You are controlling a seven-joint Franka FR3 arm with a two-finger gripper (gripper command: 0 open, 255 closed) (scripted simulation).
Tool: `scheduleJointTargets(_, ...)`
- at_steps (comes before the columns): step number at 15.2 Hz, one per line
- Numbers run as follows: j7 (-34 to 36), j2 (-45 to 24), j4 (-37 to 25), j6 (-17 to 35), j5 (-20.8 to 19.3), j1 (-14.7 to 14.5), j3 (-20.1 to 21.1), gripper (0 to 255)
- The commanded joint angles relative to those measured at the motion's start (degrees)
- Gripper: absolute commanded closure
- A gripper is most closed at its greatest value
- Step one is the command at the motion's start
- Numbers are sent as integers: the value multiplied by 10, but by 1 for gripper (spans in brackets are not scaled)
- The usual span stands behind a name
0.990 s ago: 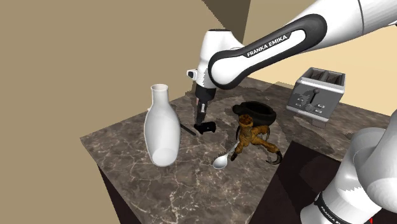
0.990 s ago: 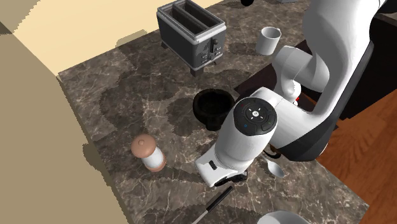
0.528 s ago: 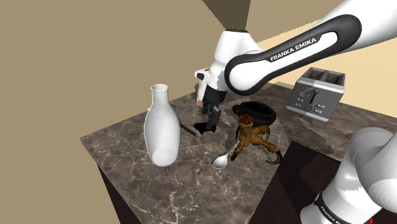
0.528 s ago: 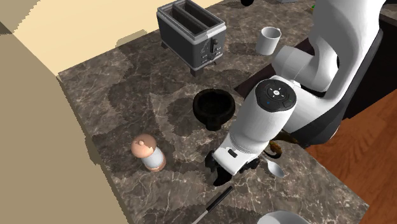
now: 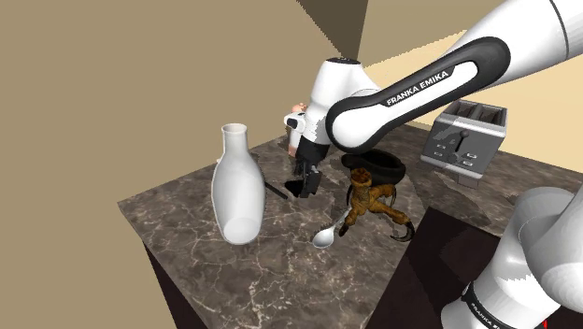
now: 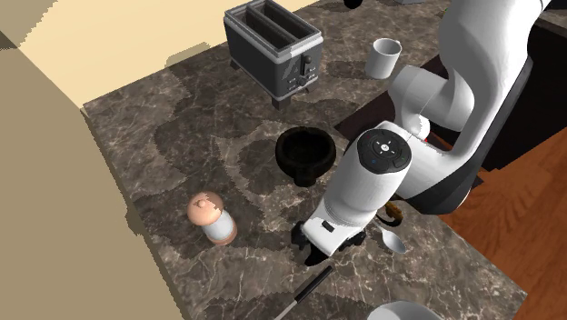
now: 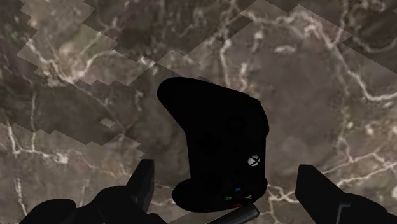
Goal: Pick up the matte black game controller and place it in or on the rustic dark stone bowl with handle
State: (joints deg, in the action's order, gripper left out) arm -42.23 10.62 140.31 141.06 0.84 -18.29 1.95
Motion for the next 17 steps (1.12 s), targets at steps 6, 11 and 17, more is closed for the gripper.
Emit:
scheduleJointTargets(6, 0, 0, 0, 1, 0, 0, 0, 255)
scheduleJointTargets(11, 0, 0, 0, 1, 0, 0, 0, 255)
scheduleJointTargets(17, 0, 13, -11, -24, 0, 0, 0, 255)
